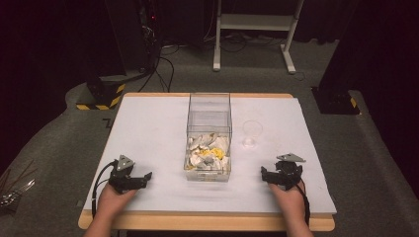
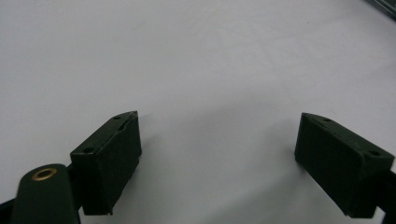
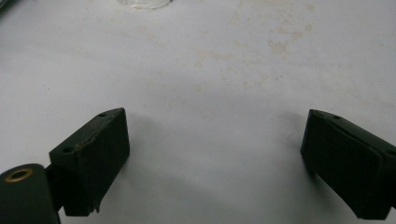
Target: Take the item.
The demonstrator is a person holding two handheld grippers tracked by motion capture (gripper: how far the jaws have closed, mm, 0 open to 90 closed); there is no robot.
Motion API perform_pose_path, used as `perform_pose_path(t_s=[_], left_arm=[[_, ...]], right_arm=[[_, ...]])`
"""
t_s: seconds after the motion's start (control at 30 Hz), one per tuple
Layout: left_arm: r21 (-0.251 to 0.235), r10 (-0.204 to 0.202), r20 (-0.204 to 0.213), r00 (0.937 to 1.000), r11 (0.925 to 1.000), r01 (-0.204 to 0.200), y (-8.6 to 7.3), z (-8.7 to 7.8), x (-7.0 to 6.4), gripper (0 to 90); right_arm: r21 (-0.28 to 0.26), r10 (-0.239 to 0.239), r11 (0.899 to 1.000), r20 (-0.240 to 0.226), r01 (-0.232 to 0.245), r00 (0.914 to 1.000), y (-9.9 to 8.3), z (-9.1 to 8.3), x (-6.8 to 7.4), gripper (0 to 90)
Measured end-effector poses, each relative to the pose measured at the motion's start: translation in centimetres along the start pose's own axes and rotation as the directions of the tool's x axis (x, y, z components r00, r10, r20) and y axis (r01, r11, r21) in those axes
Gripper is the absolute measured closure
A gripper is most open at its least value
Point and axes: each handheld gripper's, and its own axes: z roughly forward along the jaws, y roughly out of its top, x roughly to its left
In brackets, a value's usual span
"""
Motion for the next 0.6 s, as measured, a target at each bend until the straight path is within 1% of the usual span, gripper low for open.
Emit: perform_pose_path(t_s=[0.17,0.23,0.3,0.33,0.37,0.4,0.5,0.53,0.6], left_arm=[[0.0,0.001,-0.001,1.0,1.0,-0.001,0.0,0.0,0.0,14.7],[0.0,0.001,-0.002,1.0,1.0,-0.001,0.0,0.0,0.0,14.7],[0.0,0.001,-0.001,1.0,1.0,-0.001,0.0,0.0,0.0,14.7],[0.0,0.001,-0.001,1.0,1.0,-0.001,0.0,0.0,0.0,14.8],[0.0,0.001,-0.001,1.0,1.0,-0.001,0.0,0.0,0.0,14.8],[0.0,0.001,-0.002,1.0,1.0,-0.001,0.0,0.0,0.0,14.8],[0.001,0.001,-0.001,1.0,1.0,-0.001,0.0,0.0,0.0,14.8],[0.0,0.001,-0.002,1.0,1.0,-0.001,0.0,0.0,0.0,14.8],[0.002,0.002,-0.002,1.0,1.0,-0.002,0.0,0.0,0.0,14.9]], right_arm=[[0.001,0.002,1.0,0.0,-0.002,1.0,0.0,0.0,0.0,7.8],[-0.001,0.012,1.0,-0.001,-0.012,0.9999,0.0,-0.1,0.0,8.8],[-0.006,0.003,1.0,0.005,-0.003,1.0,0.0,-0.1,-0.2,8.9],[-0.004,0.012,1.0,0.001,-0.012,0.9999,0.1,-0.2,-0.2,8.9],[-0.007,0.005,1.0,0.001,-0.005,1.0,0.2,-0.3,-0.2,8.7],[-0.022,-0.006,1.0,0.013,0.006,0.9999,0.3,-0.6,-0.3,8.7],[-0.034,-0.011,0.999,0.01,0.011,0.9999,0.4,-0.8,-0.4,8.8],[-0.04,-0.003,0.999,0.011,0.003,0.9999,0.5,-1.0,-0.3,8.8],[-0.055,-0.013,0.998,0.01,0.014,0.9999,0.6,-1.3,-0.3,9.0]])
